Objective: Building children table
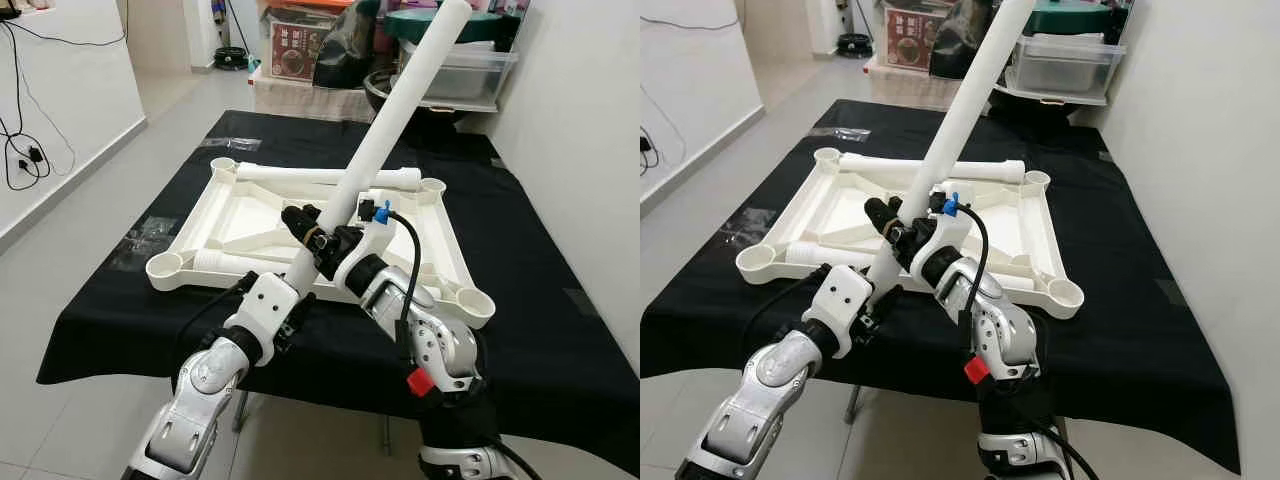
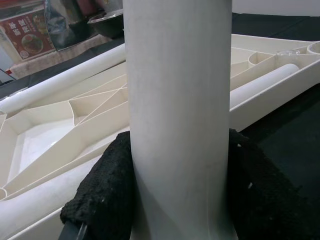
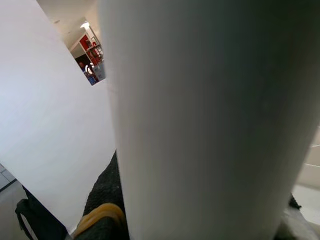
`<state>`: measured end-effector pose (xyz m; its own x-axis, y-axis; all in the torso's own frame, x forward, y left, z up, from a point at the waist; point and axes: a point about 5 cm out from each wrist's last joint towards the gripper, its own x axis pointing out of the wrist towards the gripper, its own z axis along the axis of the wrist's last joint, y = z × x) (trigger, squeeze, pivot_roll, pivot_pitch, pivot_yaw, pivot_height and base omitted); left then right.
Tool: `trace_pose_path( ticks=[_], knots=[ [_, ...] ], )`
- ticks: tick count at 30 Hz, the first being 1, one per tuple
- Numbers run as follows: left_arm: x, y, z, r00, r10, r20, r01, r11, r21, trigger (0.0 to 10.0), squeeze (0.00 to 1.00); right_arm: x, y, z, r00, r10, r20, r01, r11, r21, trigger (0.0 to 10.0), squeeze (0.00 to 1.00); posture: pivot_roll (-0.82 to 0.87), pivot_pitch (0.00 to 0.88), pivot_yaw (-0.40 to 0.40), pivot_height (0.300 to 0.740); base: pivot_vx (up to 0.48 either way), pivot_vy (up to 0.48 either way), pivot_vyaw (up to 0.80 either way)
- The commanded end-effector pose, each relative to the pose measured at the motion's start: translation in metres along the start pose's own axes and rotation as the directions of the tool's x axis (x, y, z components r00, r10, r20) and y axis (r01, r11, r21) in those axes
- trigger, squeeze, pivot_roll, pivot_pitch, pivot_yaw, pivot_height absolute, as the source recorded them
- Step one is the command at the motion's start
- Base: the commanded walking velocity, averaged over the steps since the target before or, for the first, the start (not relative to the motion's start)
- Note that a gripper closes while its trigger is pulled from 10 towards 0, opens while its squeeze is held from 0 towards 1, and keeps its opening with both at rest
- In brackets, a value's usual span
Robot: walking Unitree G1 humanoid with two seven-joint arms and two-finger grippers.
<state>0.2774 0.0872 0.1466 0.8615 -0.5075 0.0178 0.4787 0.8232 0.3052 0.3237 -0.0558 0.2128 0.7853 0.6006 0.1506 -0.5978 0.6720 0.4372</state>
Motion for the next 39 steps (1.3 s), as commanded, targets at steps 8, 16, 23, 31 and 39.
trace_pose_path(
  ticks=[8,16,23,31,39],
  knots=[
    [0.002,-0.011,-0.004,0.998,-0.060,-0.035,0.058,0.998,-0.038,10.0,0.00,0.005,0.012,-0.004,0.999,0.049,-0.013,-0.049,0.999,0.008,0.0,0.00,0.04,0.000,-0.068,0.740,0.000,0.000,0.00],
    [-0.003,-0.012,-0.010,0.995,-0.078,-0.064,0.074,0.996,-0.052,10.0,1.00,0.005,0.012,-0.002,0.999,0.044,0.002,-0.044,0.999,0.015,0.0,0.00,0.04,0.000,-0.066,0.740,0.000,0.000,0.00],
    [-0.003,-0.009,-0.010,0.996,-0.050,-0.071,0.048,0.999,-0.025,10.0,1.00,0.005,0.011,0.000,0.999,0.041,0.010,-0.041,0.999,0.016,0.0,0.00,0.04,0.000,-0.065,0.740,0.000,0.000,0.00],
    [-0.007,0.000,-0.011,0.996,-0.014,-0.089,0.011,0.999,-0.030,10.0,0.00,0.005,0.006,0.007,0.999,0.028,0.037,-0.028,1.000,0.004,0.0,0.00,0.04,0.000,-0.067,0.740,0.000,0.000,0.00],
    [-0.014,0.014,-0.012,0.992,0.089,-0.087,-0.086,0.995,0.041,10.0,0.00,0.006,-0.003,0.022,0.995,-0.006,0.096,0.007,1.000,-0.013,0.0,0.00,0.05,0.000,-0.070,0.740,0.000,0.000,0.00]
  ],
)
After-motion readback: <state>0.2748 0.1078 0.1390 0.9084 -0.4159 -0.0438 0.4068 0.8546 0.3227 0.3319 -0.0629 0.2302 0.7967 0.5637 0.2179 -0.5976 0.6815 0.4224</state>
